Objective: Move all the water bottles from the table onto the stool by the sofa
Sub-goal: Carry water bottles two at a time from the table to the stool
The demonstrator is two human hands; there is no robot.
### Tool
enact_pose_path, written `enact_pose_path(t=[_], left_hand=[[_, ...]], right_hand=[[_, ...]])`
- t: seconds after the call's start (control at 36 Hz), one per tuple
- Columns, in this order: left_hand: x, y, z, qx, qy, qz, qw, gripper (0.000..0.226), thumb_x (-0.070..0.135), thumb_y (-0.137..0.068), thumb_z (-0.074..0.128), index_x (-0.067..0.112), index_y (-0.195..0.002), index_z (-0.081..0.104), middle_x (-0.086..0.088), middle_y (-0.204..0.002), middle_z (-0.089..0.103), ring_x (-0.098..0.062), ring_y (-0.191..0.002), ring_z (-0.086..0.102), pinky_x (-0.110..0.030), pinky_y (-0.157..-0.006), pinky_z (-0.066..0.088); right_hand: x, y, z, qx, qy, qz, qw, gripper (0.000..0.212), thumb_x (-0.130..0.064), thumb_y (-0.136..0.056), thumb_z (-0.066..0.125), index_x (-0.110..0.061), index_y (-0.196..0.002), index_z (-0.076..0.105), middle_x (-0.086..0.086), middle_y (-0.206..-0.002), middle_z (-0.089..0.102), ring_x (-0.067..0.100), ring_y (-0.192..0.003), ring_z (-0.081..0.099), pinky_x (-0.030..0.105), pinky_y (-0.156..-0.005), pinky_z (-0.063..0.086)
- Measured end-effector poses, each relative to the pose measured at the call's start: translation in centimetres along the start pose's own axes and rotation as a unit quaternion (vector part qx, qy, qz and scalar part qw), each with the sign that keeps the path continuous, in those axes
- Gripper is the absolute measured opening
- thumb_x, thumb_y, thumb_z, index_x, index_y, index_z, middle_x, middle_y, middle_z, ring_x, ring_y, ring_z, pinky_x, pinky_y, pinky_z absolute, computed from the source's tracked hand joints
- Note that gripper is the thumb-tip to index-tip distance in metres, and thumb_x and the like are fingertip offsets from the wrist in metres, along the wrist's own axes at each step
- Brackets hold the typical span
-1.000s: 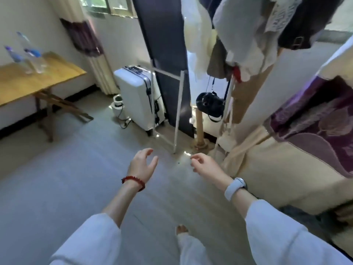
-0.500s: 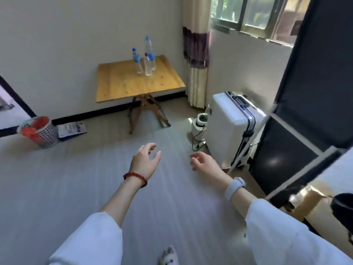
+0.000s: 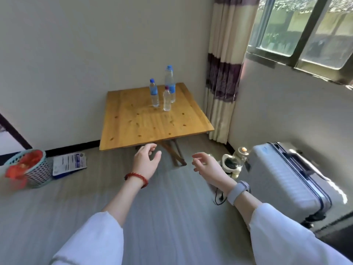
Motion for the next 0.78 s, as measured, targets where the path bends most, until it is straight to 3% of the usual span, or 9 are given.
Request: enact_pose_path(t=[0.19, 0.31, 0.44, 0.53, 0.67, 0.78], left_hand=[[-3.2, -16.7, 4.1, -0.006, -0.004, 0.010, 1.000, 0.029, 0.019, -0.087, 0.057, 0.008, -0.113, 0.057, -0.011, -0.116, 0.060, -0.022, -0.104, 0.056, -0.025, -0.091, 0.040], [-4.7, -27.4, 5.6, 0.002, -0.009, -0.007, 1.000, 0.031, 0.022, -0.088, 0.056, 0.008, -0.116, 0.055, -0.010, -0.117, 0.059, -0.020, -0.105, 0.055, -0.026, -0.090, 0.041], [-6.2, -39.1, 6.3, 0.017, 0.004, -0.018, 1.000, 0.031, 0.025, -0.089, 0.054, 0.012, -0.118, 0.053, -0.005, -0.119, 0.058, -0.015, -0.106, 0.053, -0.023, -0.087, 0.040], [-8.6, -44.0, 6.6, 0.019, 0.011, -0.034, 0.999, 0.030, 0.024, -0.089, 0.054, 0.014, -0.117, 0.053, -0.004, -0.120, 0.057, -0.013, -0.104, 0.054, -0.025, -0.087, 0.042], [-14.7, -51.9, 8.3, -0.002, 0.014, -0.084, 0.996, 0.035, 0.027, -0.088, 0.055, 0.014, -0.120, 0.049, -0.004, -0.121, 0.057, -0.014, -0.102, 0.053, -0.025, -0.083, 0.042], [-19.0, -59.3, 10.8, -0.040, 0.033, -0.107, 0.993, 0.046, 0.030, -0.086, 0.057, 0.016, -0.127, 0.041, -0.004, -0.125, 0.053, -0.013, -0.100, 0.052, -0.027, -0.081, 0.043]], right_hand=[[0.3, -18.0, 0.4, 0.018, -0.002, 0.001, 1.000, 0.027, -0.025, -0.090, 0.043, -0.018, -0.113, 0.056, 0.007, -0.108, 0.065, 0.024, -0.096, 0.064, 0.033, -0.078, 0.050], [-0.4, -29.5, 0.1, 0.005, -0.025, 0.004, 1.000, 0.029, -0.024, -0.091, 0.042, -0.014, -0.116, 0.055, 0.006, -0.105, 0.064, 0.023, -0.090, 0.063, 0.027, -0.064, 0.046], [-2.8, -42.6, -0.4, 0.023, -0.024, -0.001, 0.999, 0.029, -0.027, -0.093, 0.043, -0.018, -0.120, 0.050, 0.002, -0.106, 0.059, 0.019, -0.084, 0.062, 0.031, -0.065, 0.054], [-3.2, -48.6, 0.6, 0.015, -0.013, 0.005, 1.000, 0.036, -0.029, -0.093, 0.046, -0.019, -0.127, 0.044, -0.001, -0.110, 0.056, 0.011, -0.082, 0.057, 0.020, -0.051, 0.049], [-2.1, -57.0, 3.4, 0.013, -0.009, 0.052, 0.999, 0.054, -0.029, -0.089, 0.055, -0.016, -0.137, 0.032, 0.009, -0.131, 0.049, 0.018, -0.097, 0.056, 0.035, -0.083, 0.051], [-0.6, -63.4, 5.5, 0.005, -0.030, 0.105, 0.994, 0.070, -0.030, -0.086, 0.061, -0.021, -0.143, 0.021, 0.008, -0.142, 0.039, 0.025, -0.117, 0.052, 0.039, -0.091, 0.050]])
Point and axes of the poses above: each hand's wrist, its own y-axis away from the middle knuckle, its own z-axis out of the palm, x = y × z, the point moved 3 cm from there along -y, towards the middle knuckle
